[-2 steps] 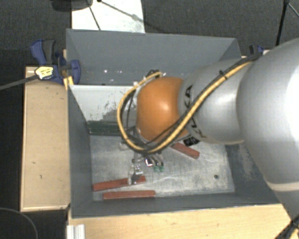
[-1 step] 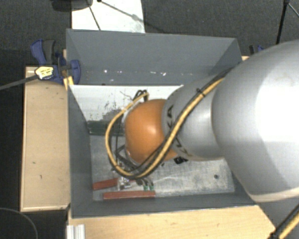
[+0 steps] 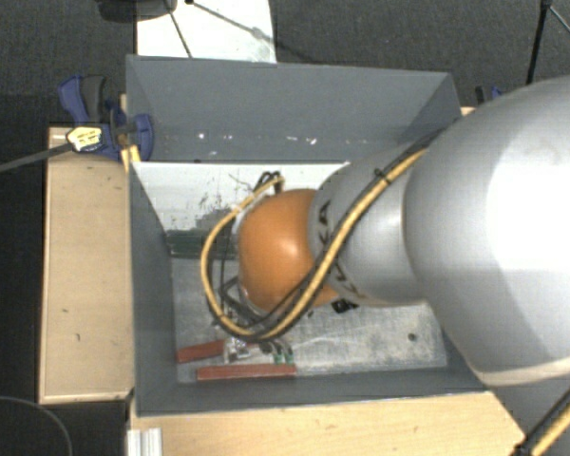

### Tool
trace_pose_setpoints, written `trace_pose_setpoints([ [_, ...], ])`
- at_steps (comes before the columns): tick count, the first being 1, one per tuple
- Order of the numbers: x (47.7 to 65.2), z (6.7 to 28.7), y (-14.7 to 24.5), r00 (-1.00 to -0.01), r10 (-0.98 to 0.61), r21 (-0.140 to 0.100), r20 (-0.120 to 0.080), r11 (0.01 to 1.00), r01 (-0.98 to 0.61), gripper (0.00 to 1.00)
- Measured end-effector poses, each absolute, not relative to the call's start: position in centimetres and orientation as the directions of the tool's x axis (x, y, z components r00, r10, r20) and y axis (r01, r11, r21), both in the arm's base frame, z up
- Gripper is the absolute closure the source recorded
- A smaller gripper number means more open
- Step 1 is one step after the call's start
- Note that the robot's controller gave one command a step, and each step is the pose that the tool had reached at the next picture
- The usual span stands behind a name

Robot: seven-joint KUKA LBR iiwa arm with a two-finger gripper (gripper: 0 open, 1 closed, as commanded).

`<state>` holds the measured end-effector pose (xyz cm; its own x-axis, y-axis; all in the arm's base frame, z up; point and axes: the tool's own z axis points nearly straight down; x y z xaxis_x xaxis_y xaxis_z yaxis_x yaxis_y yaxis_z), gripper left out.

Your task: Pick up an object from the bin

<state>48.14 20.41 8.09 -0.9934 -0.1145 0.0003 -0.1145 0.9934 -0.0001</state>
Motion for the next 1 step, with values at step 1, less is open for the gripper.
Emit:
trace_pose_setpoints([
  [1,48.85,27.90,21.57,-0.990,-0.139,0.003,-0.010,0.990,-0.139,1.00],
])
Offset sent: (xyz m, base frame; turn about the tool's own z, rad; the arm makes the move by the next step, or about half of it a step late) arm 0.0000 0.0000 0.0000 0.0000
